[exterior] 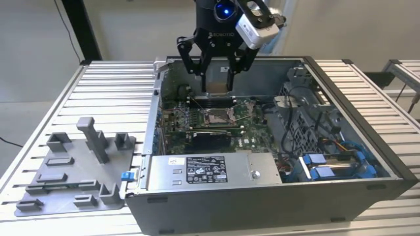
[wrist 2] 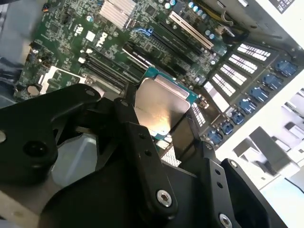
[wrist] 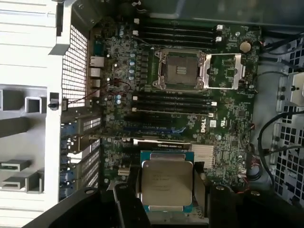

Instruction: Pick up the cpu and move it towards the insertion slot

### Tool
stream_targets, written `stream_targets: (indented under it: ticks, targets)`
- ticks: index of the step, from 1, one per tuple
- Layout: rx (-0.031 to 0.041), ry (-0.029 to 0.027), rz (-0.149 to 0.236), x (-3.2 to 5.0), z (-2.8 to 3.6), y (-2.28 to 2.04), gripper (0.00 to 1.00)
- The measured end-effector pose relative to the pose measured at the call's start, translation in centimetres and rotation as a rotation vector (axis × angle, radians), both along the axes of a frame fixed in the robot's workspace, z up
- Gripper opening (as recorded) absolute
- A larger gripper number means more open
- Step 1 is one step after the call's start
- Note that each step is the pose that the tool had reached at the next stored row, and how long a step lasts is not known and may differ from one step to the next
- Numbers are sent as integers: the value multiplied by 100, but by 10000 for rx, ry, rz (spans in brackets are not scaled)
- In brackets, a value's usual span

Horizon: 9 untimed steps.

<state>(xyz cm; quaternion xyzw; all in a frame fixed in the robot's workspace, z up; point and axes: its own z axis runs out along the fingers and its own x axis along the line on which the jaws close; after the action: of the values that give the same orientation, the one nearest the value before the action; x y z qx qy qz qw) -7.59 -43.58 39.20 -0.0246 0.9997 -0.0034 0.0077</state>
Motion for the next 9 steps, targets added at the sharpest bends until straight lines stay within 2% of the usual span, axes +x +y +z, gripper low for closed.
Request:
stream_targets:
  ticks: [4, 9]
  targets:
    - [0, -2, -1, 111, -1, 22, 0]
    - [0, -2, -147, 177, -21, 49, 0]
